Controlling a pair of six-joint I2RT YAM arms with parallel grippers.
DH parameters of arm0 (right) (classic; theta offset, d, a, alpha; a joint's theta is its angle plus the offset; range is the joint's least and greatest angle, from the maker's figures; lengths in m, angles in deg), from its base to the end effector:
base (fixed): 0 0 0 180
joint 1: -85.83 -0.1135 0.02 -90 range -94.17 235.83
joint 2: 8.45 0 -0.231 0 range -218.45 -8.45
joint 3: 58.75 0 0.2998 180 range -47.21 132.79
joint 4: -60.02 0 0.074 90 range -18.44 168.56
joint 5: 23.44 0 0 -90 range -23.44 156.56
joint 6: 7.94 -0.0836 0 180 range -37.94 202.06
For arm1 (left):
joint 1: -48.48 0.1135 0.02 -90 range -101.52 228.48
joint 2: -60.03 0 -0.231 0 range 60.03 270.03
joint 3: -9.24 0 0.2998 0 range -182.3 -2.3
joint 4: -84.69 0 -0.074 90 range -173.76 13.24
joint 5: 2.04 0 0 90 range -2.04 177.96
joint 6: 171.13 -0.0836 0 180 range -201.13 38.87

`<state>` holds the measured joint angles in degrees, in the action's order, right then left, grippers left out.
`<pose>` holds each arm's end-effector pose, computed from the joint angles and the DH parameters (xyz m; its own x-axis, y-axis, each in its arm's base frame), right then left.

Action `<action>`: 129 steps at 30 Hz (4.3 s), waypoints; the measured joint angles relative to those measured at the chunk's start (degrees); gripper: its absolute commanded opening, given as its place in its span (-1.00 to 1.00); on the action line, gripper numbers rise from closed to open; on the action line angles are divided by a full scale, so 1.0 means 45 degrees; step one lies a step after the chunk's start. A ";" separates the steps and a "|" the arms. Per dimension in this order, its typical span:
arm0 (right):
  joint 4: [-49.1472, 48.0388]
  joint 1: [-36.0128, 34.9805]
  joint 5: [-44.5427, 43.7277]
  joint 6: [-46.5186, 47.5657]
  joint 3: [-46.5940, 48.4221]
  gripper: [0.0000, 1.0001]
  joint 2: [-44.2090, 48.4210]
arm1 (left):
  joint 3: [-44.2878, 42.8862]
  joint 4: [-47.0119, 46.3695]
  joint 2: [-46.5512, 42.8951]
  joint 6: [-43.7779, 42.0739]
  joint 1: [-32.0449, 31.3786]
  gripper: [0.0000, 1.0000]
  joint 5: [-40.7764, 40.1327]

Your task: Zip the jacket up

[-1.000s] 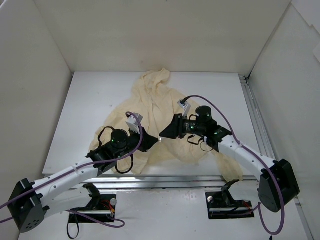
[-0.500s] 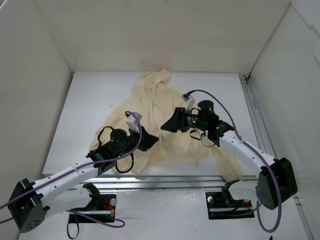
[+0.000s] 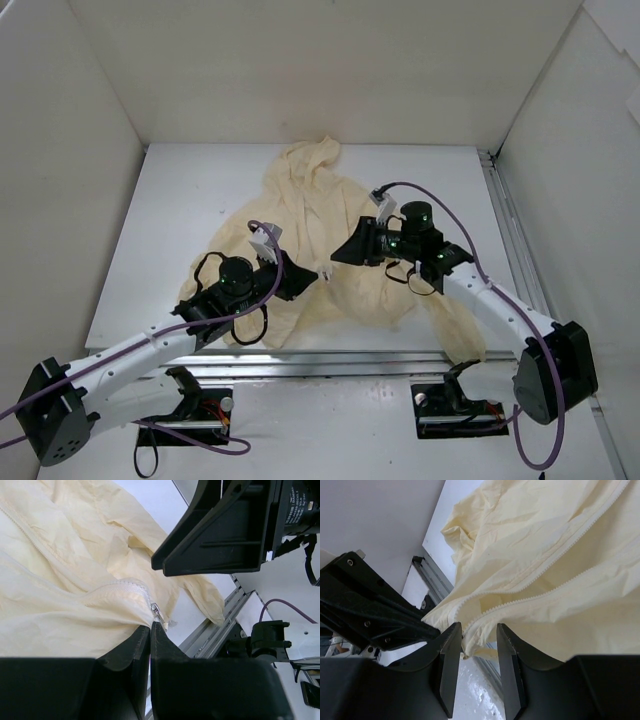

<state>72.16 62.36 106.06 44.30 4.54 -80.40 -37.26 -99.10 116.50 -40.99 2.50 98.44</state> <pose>0.3221 0.1978 0.2388 -0.7797 0.1766 -0.6007 -0.4747 0.4589 0.7510 0.2274 -0.2572 0.2373 -0.5940 -0.2975 -0.7474 0.5884 0.4729 -0.6559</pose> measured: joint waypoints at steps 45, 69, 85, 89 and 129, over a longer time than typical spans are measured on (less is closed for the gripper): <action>-0.2642 0.0393 0.2487 -0.2147 -0.2259 -0.33 0.0063 | 0.0000 -0.0175 0.0010 0.0233 0.0000 -1.00 0.0005; -0.4575 0.0389 0.3055 -0.3162 -0.2545 -0.53 -0.0622 | 0.0000 -0.0364 0.0170 0.0243 -0.0005 -1.00 0.0063; -0.4857 0.0389 0.3157 -0.3468 -0.2574 -1.00 -0.0617 | 0.0000 -0.0374 0.0189 0.0296 0.0000 -1.00 0.0151; -0.4852 0.0389 0.3152 -0.3531 -0.2569 -1.00 -0.0583 | 0.0000 -0.0466 0.0287 0.0330 0.0005 -1.00 0.0364; -0.2429 -0.1127 0.1564 -0.1501 -0.0801 -1.00 -0.0869 | -0.0355 0.0505 0.0869 -0.0364 0.0078 -0.95 0.2472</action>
<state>61.23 57.29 113.10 37.54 0.93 -84.31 -38.86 -96.82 120.41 -42.63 2.85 109.56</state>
